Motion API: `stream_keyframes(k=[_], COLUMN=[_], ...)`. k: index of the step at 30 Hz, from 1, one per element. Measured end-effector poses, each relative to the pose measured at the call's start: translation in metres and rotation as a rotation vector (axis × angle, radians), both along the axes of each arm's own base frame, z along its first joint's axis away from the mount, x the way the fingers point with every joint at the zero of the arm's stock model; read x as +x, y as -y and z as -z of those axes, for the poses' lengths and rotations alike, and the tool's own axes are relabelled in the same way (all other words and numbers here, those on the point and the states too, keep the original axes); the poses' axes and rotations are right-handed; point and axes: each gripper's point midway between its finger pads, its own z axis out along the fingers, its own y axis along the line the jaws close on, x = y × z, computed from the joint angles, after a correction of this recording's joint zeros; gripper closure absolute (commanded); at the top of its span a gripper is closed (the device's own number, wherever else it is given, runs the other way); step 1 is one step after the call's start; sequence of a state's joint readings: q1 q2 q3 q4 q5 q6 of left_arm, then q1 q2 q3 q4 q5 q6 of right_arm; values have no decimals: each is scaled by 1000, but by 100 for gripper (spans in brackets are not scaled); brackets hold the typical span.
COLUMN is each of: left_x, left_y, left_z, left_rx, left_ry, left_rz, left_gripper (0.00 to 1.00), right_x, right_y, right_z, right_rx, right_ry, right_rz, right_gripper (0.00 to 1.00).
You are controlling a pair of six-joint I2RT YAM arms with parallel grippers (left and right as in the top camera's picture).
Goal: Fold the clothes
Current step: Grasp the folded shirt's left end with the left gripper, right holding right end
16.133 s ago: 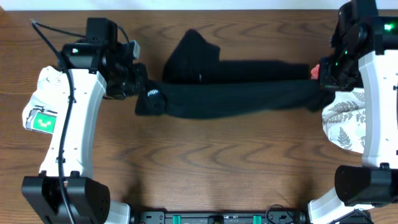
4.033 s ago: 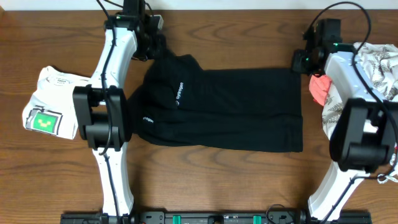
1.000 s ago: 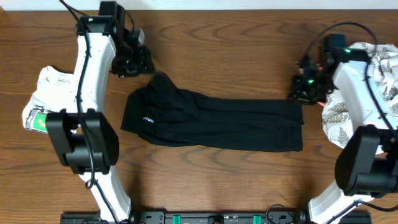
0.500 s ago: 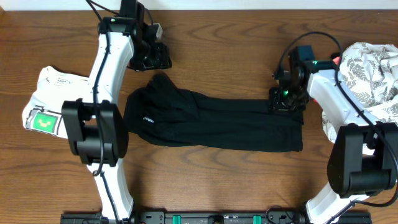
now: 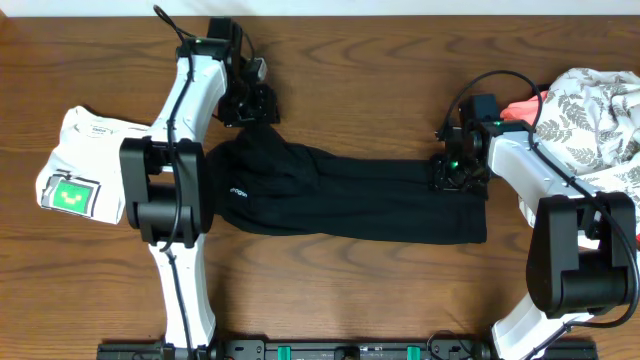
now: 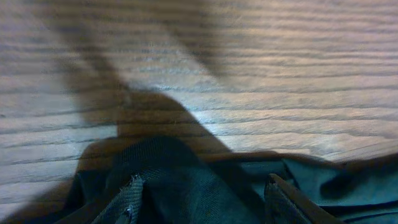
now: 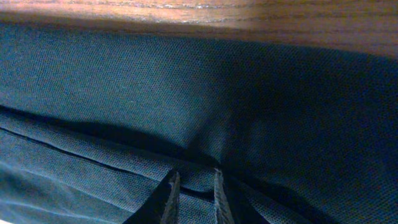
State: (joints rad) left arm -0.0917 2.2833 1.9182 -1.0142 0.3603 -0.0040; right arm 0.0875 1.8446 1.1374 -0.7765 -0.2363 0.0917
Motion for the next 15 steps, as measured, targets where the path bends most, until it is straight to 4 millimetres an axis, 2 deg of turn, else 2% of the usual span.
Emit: stream_keyframes(k=[5,7,11,13,15], left_x=[-8,-9,-8,-8,-8], left_y=[-1,-1,-1,0,1], left_z=[18,20,20,20,20], left_rx=[5,6,6,2,-7], left_ry=[-60,-68,-68,-66,-62], left_rz=[0,-2,-7,-9,1], left_gripper=[39,50,86,93,94], right_x=[0,1,1,1,1], right_y=[0,0,0,0,0], right_z=[0,0,0,0,0], right_rx=[-1,0,-1,0,0], right_ry=[1,3,5,4,4], right_rz=[0,0,0,2,3], right_gripper=[82,82,82,82,82])
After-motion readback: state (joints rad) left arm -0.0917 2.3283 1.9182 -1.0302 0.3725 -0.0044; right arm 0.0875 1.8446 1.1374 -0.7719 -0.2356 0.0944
